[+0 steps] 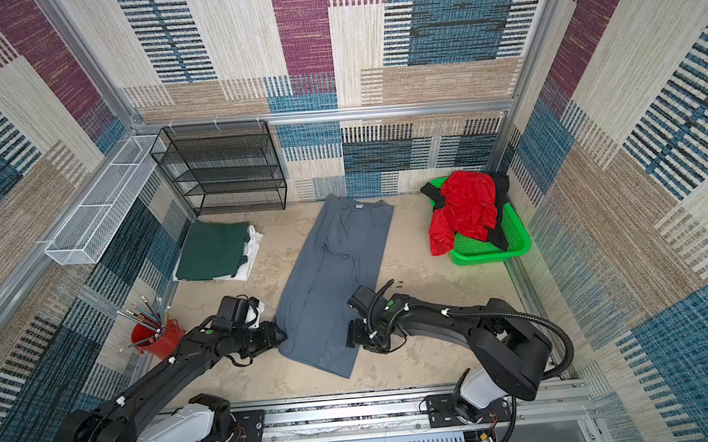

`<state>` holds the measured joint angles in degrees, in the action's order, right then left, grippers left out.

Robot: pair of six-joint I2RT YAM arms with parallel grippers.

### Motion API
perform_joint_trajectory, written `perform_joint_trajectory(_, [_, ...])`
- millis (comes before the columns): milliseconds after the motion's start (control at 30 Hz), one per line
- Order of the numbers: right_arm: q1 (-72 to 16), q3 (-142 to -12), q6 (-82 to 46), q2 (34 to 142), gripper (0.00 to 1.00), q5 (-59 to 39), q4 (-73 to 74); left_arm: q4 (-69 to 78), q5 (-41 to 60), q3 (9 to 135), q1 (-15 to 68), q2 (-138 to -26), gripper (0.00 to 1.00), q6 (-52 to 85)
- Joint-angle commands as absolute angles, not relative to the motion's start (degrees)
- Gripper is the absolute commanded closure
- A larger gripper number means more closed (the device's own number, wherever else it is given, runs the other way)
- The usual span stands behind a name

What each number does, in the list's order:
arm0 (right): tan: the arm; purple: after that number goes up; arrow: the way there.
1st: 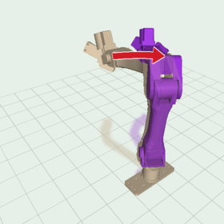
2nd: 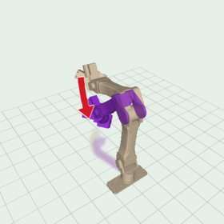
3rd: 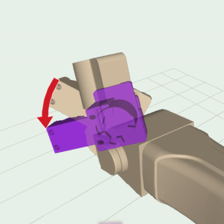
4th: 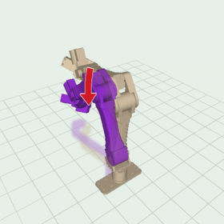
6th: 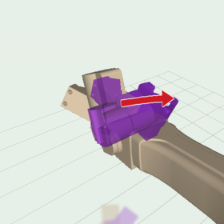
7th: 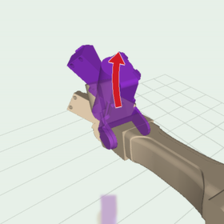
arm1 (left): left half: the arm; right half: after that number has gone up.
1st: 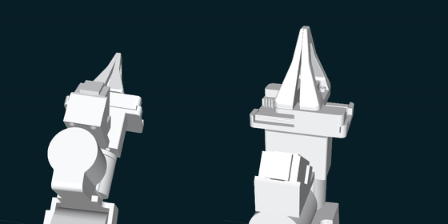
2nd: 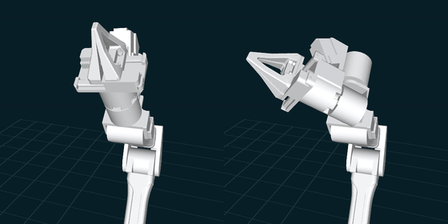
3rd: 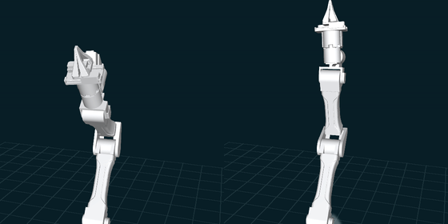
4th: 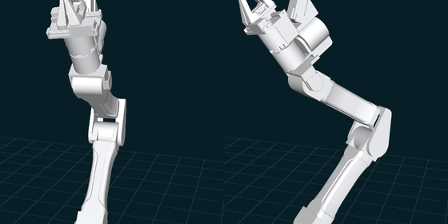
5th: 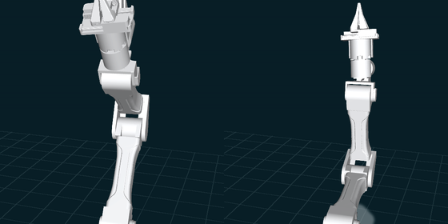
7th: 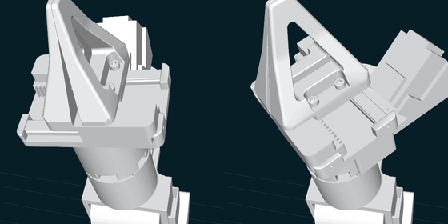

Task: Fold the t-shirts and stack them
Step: 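Release the collar and move the right gripper toward the shirt's near end, then grasp the near-end corners of the grey-blue shirt with both grippers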

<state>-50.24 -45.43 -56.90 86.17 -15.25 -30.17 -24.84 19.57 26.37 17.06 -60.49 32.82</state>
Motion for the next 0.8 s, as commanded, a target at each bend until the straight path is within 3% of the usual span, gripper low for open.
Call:
perform_joint_trajectory(0, [-51.52,-45.18,-60.21,87.09,0.36,-15.36,-29.19,-24.21,19.17,25.89,17.06,-60.29,0.47,31.38])
perform_joint_trajectory(200, [-53.55,-46.37,-60.35,90.31,0.46,-15.11,-28.63,-24.24,19.18,25.49,17.13,-58.95,0.48,31.96])
perform_joint_trajectory(567, [-53.44,-45.19,-59.41,93.31,1.0,-13.11,-28.04,-22.34,21.98,23.97,17.12,-55.66,0.43,34.63])
perform_joint_trajectory(767, [-52.81,-42.12,-60.42,91.57,1.0,-11.6,-29.44,-22.21,24.09,24.12,19.2,-53.82,0.39,36.93])
